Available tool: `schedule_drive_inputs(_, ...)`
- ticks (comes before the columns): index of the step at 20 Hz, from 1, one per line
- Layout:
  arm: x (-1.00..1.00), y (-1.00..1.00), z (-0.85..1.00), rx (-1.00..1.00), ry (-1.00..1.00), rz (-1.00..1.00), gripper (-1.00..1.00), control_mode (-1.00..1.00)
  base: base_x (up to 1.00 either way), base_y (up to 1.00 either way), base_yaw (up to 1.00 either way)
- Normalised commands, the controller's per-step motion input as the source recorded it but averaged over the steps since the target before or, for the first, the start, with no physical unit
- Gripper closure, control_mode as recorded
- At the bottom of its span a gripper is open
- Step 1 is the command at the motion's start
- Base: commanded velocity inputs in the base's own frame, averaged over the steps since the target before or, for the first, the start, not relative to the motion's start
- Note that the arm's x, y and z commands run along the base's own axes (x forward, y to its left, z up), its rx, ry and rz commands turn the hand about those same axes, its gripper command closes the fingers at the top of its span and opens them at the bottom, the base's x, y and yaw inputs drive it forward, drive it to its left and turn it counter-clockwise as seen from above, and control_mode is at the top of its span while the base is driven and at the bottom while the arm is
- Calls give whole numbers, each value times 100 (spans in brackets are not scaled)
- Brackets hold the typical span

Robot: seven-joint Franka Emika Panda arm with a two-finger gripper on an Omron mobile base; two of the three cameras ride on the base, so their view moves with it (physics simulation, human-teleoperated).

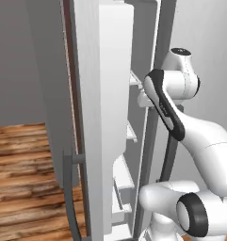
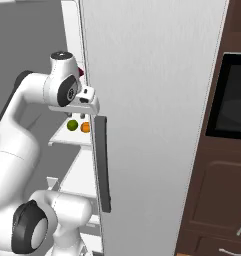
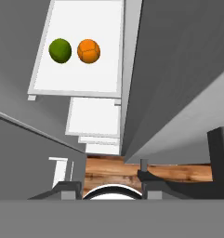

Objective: Take the orange and lime from the second highest rack and move them to the highest rack where the pear and corn are located, to maximize freezer space. Close the freezer door after rearranging.

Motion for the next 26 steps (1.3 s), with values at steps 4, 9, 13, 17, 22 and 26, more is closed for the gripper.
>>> schedule_drive_inputs(4,-1,0,0,0,0,0,-100,100,-16,-2,0)
schedule_drive_inputs(9,0,0,0,0,0,0,-100,100,-21,-3,15)
schedule_drive_inputs(13,0,0,0,0,0,0,-100,100,3,-5,35)
schedule_drive_inputs(17,0,0,0,0,0,0,-100,100,58,-1,13)
schedule_drive_inputs(22,0,0,0,0,0,0,-100,100,52,10,1)
schedule_drive_inputs(26,0,0,0,0,0,0,-100,100,3,27,7)
